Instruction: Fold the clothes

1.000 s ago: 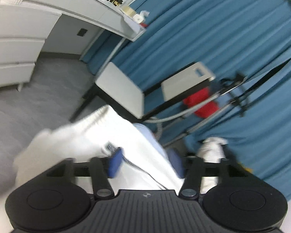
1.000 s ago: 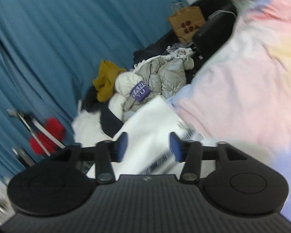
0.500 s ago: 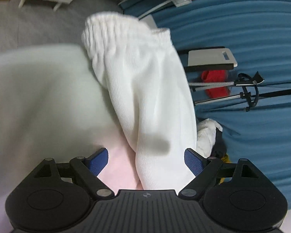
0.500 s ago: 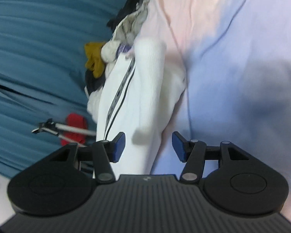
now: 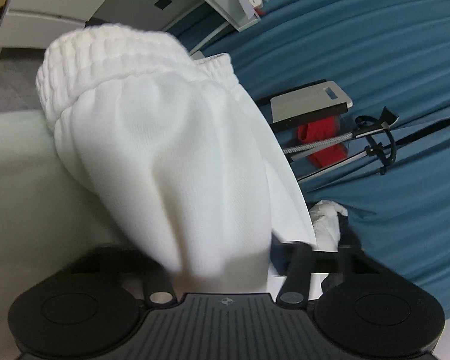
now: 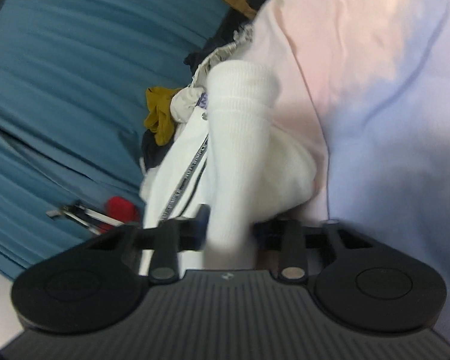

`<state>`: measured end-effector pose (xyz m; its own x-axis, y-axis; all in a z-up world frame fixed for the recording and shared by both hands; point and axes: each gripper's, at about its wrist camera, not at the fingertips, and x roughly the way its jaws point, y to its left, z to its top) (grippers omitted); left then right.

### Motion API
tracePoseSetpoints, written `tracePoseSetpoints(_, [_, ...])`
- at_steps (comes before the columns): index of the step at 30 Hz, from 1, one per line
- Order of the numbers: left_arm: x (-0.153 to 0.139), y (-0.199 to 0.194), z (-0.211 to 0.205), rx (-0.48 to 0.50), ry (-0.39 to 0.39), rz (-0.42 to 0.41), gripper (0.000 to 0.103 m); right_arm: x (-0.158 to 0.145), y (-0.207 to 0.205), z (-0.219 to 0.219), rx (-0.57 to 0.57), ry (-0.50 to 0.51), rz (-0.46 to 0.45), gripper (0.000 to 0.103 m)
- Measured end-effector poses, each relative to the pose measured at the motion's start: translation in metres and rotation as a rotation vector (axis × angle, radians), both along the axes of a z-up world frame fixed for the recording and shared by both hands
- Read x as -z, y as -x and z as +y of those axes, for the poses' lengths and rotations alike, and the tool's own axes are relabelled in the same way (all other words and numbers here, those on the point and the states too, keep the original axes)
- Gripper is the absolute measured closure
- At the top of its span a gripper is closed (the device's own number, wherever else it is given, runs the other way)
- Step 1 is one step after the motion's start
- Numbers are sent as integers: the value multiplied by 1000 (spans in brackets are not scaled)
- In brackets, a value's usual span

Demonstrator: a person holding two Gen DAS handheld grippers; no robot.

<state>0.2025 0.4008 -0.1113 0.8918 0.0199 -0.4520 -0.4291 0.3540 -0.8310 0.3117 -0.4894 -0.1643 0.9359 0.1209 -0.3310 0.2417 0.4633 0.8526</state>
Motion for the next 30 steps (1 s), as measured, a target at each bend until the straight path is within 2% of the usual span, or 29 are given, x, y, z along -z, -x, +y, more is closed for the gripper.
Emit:
tracePoseSetpoints(1, [1, 0, 1, -11, 26, -12, 78, 0, 1, 1, 8, 16, -5, 83])
tracePoseSetpoints(4, [-8, 4, 3, -26, 40, -40, 88, -6, 10, 0, 30, 38, -2, 88])
tracePoseSetpoints(10, [-32, 27, 3, -10, 49, -87, 91, -35, 47, 4, 75, 41, 2, 92])
tracePoseSetpoints(15, [-60, 71, -2, 46, 1, -83, 91, -41, 81, 3, 101, 12, 39, 92])
tracePoseSetpoints(18, [-76, 99, -3, 85, -50, -51, 91, -34, 101, -3, 89, -29, 97, 92])
tracePoseSetpoints(20, [-84, 117, -5, 110, -90, -26, 91, -27, 118, -10, 91, -94, 122, 92])
tracePoseSetpoints(22, [-90, 139, -9, 133, -113, 2, 91, -29, 135, -16, 107, -140, 81, 92])
tracePoseSetpoints(26, [-97, 172, -22, 168, -118, 78, 90, -52, 155, -23, 116, -53, 15, 92])
tracePoseSetpoints(28, [-95, 177, -27, 184, -128, 120, 90, -52, 163, -29, 119, -22, 31, 92])
tracePoseSetpoints(30, [-94, 182, -33, 199, -138, 163, 89, -40, 169, -37, 131, -9, 76, 92])
